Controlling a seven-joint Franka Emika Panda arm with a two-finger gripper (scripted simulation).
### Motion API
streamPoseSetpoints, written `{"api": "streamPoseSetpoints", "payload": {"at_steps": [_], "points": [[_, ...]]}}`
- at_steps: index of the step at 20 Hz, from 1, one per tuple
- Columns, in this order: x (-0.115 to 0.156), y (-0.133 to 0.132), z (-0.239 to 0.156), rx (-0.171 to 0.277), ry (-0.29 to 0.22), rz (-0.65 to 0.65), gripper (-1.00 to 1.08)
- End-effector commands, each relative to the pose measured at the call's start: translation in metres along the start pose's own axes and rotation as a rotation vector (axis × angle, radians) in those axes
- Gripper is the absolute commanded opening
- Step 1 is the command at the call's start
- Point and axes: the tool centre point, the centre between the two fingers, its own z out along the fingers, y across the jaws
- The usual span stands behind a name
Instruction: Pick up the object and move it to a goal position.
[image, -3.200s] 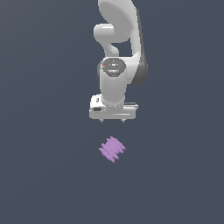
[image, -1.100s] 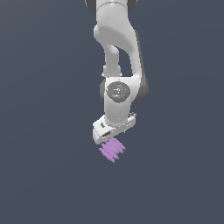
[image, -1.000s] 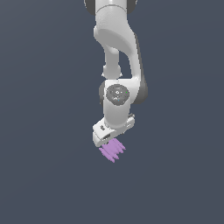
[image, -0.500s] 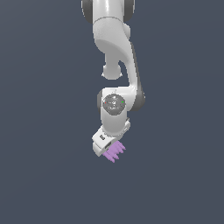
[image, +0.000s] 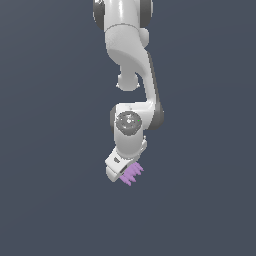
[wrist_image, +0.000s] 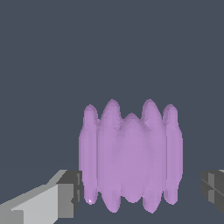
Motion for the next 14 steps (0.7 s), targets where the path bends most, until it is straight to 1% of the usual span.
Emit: {"api": "streamPoseSetpoints", "payload": {"at_steps": [1,5,11,14], "points": [[0.000,0.000,0.000,0.000,0.000,0.000,1.00],[0.000,0.000,0.009,0.000,0.000,-0.001,1.00],[0.000,-0.001,0.040,0.000,0.001,-0.004,1.00],[0.000,-0.001,0.049,0.000,0.001,-0.005,1.00]]}}
